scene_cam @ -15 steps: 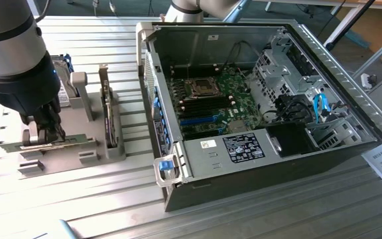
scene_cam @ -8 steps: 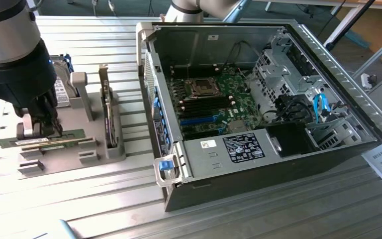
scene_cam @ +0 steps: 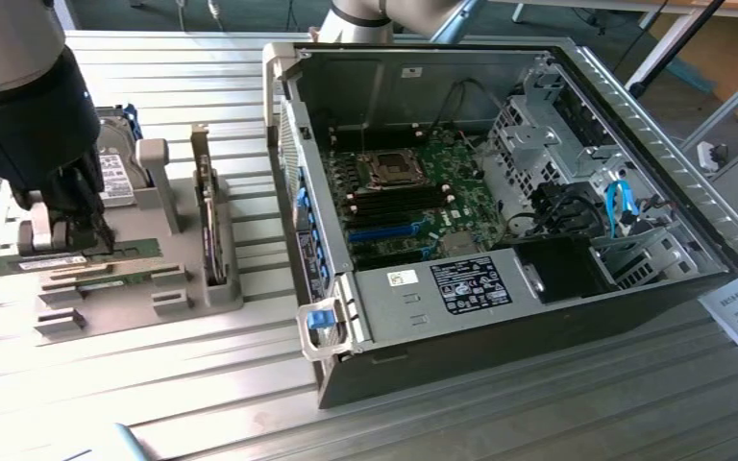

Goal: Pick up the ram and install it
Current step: 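Pick up the ram and move it above insertion slot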

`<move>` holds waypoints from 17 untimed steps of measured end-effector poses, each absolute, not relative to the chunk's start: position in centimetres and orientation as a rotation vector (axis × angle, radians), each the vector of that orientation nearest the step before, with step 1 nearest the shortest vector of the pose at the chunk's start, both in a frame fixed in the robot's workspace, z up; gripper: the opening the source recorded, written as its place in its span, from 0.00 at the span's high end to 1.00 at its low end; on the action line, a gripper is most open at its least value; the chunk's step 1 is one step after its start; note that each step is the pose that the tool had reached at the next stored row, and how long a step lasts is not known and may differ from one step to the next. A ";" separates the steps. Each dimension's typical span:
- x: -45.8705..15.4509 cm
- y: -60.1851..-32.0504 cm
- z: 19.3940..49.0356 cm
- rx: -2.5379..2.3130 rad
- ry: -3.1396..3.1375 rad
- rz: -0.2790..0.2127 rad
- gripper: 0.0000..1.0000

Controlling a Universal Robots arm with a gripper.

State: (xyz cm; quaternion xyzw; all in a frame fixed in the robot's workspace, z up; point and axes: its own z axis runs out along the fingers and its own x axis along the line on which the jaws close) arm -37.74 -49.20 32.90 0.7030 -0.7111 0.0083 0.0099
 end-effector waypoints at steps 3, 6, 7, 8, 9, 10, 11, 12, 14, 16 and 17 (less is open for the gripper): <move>-37.7 -49.2 34.0 2.195 -2.220 0.026 0.88; -37.7 -49.2 34.7 2.195 -2.220 0.026 0.88; -37.7 -49.2 35.0 2.195 -2.220 0.026 0.88; -37.7 -49.2 35.3 2.195 -2.220 0.026 0.88; -37.7 -49.2 35.6 2.195 -2.220 0.026 0.88; -37.7 -49.2 35.8 2.195 -2.220 0.026 0.88; -37.7 -49.2 36.0 2.195 -2.220 0.026 0.88; -37.7 -49.2 36.2 2.195 -2.220 0.026 0.88; -37.7 -49.2 37.0 2.195 -2.220 0.026 0.88; -37.7 -49.2 37.7 2.195 -2.220 0.026 0.88; -37.7 -49.2 37.8 2.195 -2.220 0.025 0.88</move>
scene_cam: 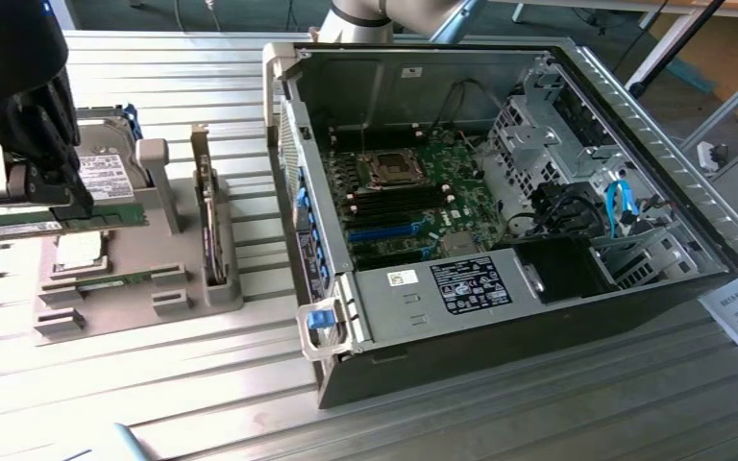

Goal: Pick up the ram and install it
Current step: 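Pick up the ram and move it above insertion slot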

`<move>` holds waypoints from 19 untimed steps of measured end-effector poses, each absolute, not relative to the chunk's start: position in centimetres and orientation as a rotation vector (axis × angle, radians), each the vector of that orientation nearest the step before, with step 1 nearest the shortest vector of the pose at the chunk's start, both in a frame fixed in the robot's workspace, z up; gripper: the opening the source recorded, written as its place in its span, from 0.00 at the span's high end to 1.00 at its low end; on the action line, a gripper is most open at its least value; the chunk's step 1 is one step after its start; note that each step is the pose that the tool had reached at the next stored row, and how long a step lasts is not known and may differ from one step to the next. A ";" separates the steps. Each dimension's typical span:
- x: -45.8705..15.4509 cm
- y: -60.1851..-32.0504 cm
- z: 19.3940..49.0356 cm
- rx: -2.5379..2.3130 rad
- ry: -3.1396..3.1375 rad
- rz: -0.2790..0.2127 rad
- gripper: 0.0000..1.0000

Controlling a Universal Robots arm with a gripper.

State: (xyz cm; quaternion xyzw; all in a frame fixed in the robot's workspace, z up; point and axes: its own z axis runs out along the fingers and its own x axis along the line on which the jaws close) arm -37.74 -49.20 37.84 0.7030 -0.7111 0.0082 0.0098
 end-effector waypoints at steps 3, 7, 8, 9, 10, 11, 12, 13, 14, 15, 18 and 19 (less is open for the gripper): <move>-37.7 -49.2 38.6 2.195 -2.220 0.025 0.88; -37.7 -49.2 39.5 2.195 -2.220 0.025 0.88; -37.7 -49.2 39.8 2.195 -2.220 0.025 0.88; -37.7 -49.2 39.9 2.195 -2.221 0.025 0.88; -37.7 -49.2 40.1 2.195 -2.220 0.025 0.88; -37.7 -49.2 40.2 2.195 -2.221 0.025 0.88; -37.7 -49.2 40.2 2.195 -2.221 0.025 0.88; -37.7 -49.2 40.2 2.195 -2.221 0.025 0.88; -37.7 -49.2 40.2 2.195 -2.221 0.025 0.88; -37.7 -49.2 40.2 2.195 -2.220 0.025 0.88; -37.7 -49.2 40.2 2.195 -2.220 0.025 0.88; -37.5 -49.2 40.2 2.195 -2.220 0.025 0.88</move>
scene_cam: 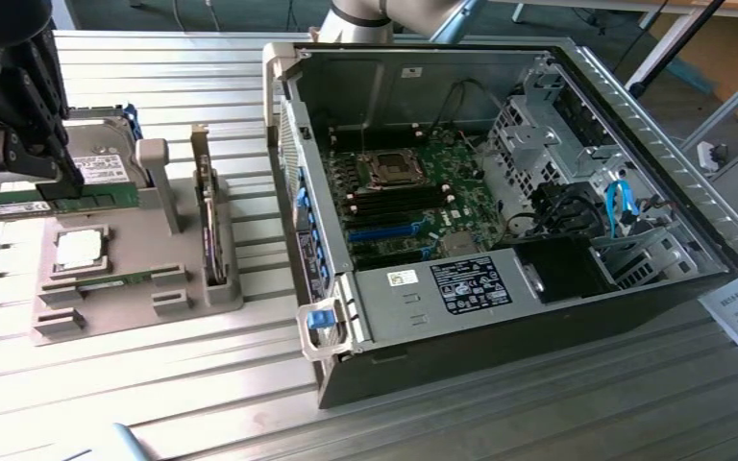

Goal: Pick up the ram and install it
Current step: 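Pick up the ram and move it above insertion slot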

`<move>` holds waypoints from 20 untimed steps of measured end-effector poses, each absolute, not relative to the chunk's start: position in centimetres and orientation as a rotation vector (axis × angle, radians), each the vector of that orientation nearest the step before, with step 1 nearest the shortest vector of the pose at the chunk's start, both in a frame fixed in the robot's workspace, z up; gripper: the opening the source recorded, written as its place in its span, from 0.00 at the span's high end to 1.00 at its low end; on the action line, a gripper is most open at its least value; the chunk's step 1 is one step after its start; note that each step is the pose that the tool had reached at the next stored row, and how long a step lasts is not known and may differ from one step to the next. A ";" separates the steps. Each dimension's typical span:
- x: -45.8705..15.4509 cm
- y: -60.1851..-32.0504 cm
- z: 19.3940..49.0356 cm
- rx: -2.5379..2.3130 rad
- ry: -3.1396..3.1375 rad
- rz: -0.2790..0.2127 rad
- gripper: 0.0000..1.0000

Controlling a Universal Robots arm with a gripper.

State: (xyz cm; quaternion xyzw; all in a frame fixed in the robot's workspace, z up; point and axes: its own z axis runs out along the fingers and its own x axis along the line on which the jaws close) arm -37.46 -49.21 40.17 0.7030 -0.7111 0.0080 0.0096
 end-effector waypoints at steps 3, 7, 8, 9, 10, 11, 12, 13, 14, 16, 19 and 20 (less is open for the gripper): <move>-37.1 -49.2 40.2 2.195 -2.220 0.025 0.88; -37.0 -49.3 40.2 2.196 -2.221 0.024 0.88; -37.0 -49.3 40.2 2.197 -2.222 0.021 0.88; -37.0 -49.3 40.2 2.197 -2.222 0.021 0.88; -37.0 -49.3 40.2 2.198 -2.223 0.019 0.88; -37.0 -49.3 40.2 2.198 -2.224 0.018 0.88; -37.0 -49.3 40.2 2.199 -2.225 0.016 0.88; -37.0 -49.3 40.2 2.200 -2.225 0.014 0.88; -37.0 -49.4 40.2 2.202 -2.227 0.011 0.88; -37.0 -49.4 40.2 2.204 -2.229 0.006 0.88; -37.0 -49.4 40.2 2.204 -2.229 0.006 0.88; -36.9 -49.4 40.2 2.204 -2.229 0.006 0.88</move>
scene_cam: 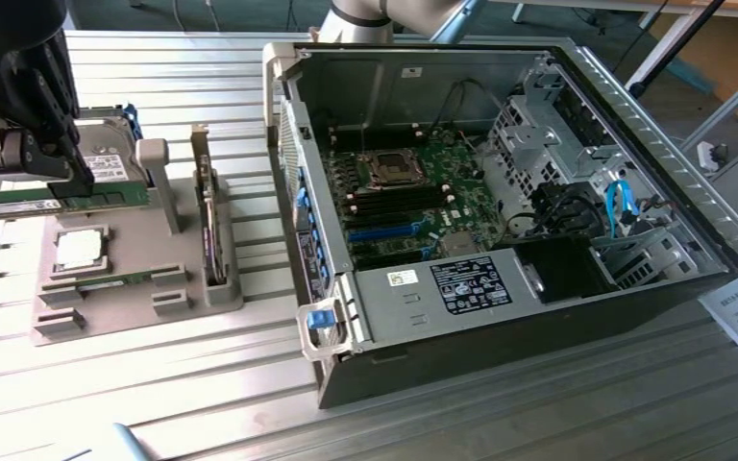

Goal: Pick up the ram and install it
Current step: 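Pick up the ram and move it above insertion slot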

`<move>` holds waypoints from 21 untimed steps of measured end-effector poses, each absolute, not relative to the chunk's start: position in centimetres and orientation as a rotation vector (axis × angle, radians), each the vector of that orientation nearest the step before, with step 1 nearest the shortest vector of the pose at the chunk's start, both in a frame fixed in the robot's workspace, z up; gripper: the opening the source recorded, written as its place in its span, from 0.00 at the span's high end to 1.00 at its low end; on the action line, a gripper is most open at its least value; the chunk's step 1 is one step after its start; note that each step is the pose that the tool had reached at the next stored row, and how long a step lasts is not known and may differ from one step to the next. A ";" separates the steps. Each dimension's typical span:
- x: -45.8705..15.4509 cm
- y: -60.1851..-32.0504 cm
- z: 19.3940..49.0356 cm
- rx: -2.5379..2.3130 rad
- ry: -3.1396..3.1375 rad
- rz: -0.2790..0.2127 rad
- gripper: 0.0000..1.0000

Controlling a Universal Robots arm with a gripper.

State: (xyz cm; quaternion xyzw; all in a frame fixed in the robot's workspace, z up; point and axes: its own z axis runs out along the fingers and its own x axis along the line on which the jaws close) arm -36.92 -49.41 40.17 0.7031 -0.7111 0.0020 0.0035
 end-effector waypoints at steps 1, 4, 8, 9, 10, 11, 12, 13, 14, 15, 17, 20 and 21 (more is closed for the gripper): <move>-36.9 -49.4 40.2 2.204 -2.229 0.006 0.88; -36.6 -49.4 40.2 2.204 -2.229 0.006 0.88; -36.1 -49.5 40.2 2.204 -2.229 0.006 0.88; -35.9 -49.5 40.2 2.204 -2.229 0.006 0.88; -35.7 -49.5 40.2 2.204 -2.229 0.006 0.88; -35.5 -49.5 40.2 2.204 -2.229 0.006 0.88; -35.3 -49.5 40.2 2.204 -2.229 0.006 0.88; -35.2 -49.5 40.2 2.204 -2.229 0.006 0.88; -35.0 -49.5 40.2 2.204 -2.229 0.006 0.88; -34.7 -49.6 40.2 2.204 -2.229 0.006 0.88; -34.3 -49.6 40.2 2.204 -2.229 0.006 0.88; -33.9 -49.6 40.2 2.204 -2.229 0.006 0.88; -33.8 -49.6 40.2 2.204 -2.229 0.006 0.88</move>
